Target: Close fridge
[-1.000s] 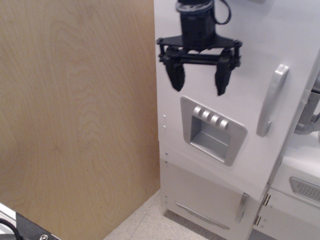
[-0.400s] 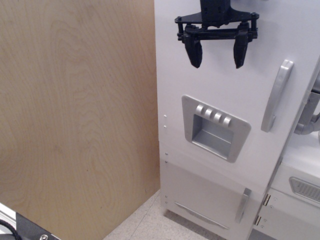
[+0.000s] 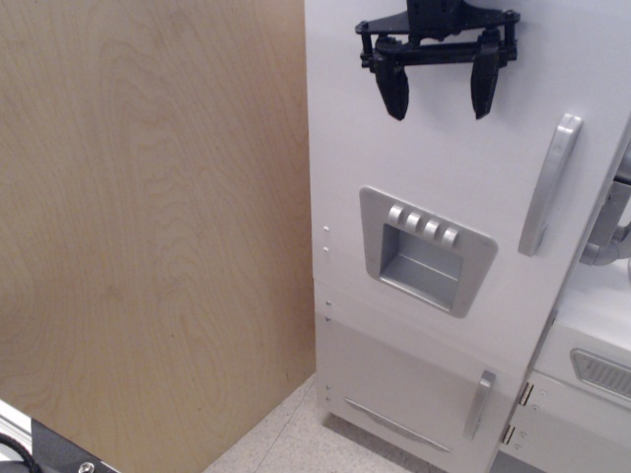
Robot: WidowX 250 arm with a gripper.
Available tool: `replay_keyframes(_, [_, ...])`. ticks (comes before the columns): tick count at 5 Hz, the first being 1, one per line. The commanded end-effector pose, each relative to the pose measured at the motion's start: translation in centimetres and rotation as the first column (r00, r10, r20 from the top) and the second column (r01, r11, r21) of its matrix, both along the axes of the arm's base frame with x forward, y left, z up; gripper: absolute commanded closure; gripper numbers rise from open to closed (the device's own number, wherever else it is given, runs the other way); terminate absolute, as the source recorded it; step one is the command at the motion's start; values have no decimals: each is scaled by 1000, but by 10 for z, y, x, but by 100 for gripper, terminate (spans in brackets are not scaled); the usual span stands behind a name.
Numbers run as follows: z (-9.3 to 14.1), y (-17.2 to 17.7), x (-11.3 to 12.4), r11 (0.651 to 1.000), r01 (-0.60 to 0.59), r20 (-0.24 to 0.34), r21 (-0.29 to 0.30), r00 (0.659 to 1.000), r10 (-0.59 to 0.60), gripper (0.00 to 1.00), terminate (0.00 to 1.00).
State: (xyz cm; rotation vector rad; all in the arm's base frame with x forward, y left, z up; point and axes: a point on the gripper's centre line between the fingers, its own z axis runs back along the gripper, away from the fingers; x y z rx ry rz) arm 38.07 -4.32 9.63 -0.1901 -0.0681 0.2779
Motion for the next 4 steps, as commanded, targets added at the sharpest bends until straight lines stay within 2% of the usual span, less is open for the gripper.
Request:
replay_keyframes(1, [25,4,9,1000,-9,50,-6,999,9,0,0])
replay_keyframes(3, [27,4,15,999,-26,37,-25,999,27,0,0])
replay_keyframes(4, [27,-1,-9,1000,21,48,-22,999,-20,0,100])
